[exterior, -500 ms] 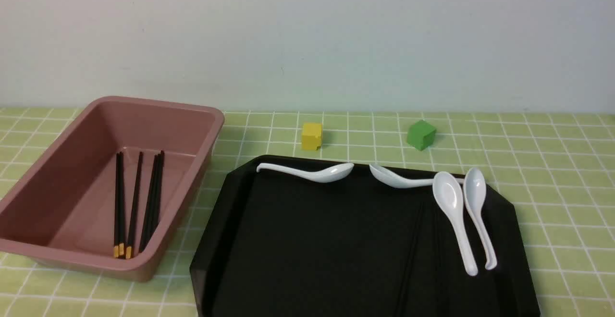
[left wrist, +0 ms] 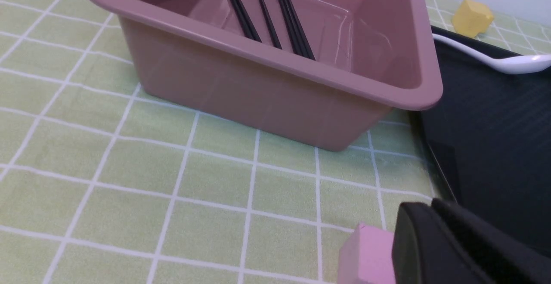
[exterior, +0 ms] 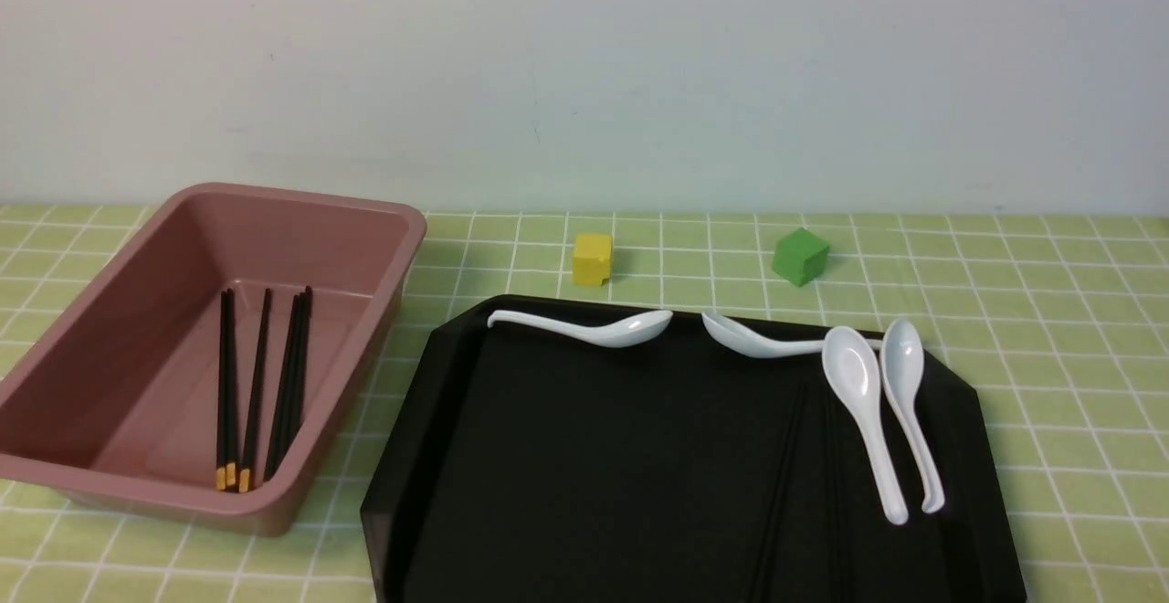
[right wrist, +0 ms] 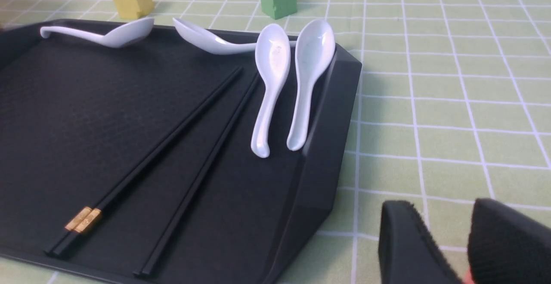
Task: On green tablecloth take chopsticks from black tray and put them in box.
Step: 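Move the gripper over the chopsticks on the black tray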
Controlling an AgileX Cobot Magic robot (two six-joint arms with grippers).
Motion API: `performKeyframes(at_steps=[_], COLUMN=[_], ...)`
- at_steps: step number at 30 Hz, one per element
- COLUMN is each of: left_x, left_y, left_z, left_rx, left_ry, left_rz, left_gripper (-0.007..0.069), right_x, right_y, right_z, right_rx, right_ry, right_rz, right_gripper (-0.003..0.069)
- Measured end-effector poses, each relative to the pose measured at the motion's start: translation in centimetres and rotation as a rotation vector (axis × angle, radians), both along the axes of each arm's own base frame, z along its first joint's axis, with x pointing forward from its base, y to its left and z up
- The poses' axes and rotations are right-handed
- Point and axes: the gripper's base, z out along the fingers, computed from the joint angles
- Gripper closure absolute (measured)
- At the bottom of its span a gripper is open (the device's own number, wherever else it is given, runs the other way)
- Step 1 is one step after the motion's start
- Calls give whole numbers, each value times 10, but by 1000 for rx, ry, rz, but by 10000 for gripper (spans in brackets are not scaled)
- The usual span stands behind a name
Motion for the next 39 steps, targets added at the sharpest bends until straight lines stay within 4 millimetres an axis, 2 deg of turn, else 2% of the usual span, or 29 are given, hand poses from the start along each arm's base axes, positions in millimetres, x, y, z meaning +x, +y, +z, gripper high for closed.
performKeyframes(at_steps=[36,38,39], left_x=[0,0,0], left_y=[0,0,0], left_z=[0,0,0], left_rx=[0,0,0], left_ry=[0,0,0], left_rz=[0,0,0], left_gripper=[588,588,588], right_x=[0,0,0], right_y=[0,1,3], right_z=[0,1,1], right_rx=[-7,51,143], right_ry=[-6,-8,1], right_rz=[-1,-8,-13], right_gripper=[419,419,419])
